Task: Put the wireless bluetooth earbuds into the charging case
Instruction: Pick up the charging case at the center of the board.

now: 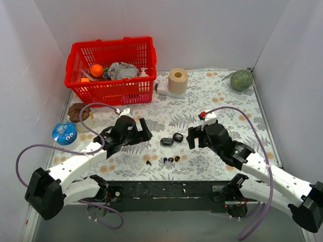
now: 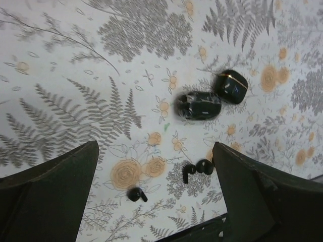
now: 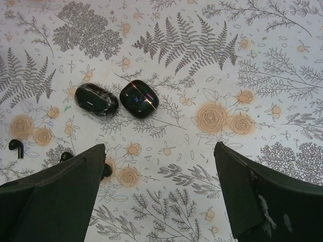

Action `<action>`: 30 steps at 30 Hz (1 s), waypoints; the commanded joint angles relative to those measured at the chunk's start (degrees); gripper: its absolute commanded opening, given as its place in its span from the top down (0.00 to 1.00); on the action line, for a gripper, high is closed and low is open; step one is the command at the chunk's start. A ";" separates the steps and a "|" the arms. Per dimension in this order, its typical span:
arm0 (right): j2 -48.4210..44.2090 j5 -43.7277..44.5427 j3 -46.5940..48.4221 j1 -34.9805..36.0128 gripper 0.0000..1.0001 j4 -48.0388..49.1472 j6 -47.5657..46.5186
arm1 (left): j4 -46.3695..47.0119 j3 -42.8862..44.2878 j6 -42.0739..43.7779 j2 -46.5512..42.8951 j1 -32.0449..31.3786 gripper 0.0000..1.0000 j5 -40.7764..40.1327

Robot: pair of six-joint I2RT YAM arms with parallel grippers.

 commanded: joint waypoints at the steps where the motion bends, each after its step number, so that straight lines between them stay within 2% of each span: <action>1: -0.61 -0.33 -1.25 0.04 0.04 0.49 0.89 | 2.62 2.86 -3.18 6.14 -9.65 0.02 -4.42; 4: -1.58 -0.85 -2.22 0.04 0.04 0.75 1.15 | 2.01 6.91 -5.37 12.20 -15.03 0.02 -9.70; 9: -1.93 -0.42 -2.84 0.04 0.05 1.63 1.95 | 2.71 10.95 -6.52 19.94 -16.98 0.02 -12.27; 17: -1.75 -0.94 -2.05 0.04 0.05 0.05 2.12 | -4.05 19.90 -8.98 29.96 -19.79 0.02 -22.64; 22: -4.21 -0.94 -2.57 0.04 0.05 -1.00 2.91 | -7.22 24.75 -9.33 36.46 -21.64 0.02 -24.49; 30: -5.54 -1.03 -2.31 0.04 0.05 -2.23 2.91 | -6.96 27.48 -8.02 40.07 -21.64 0.02 -24.23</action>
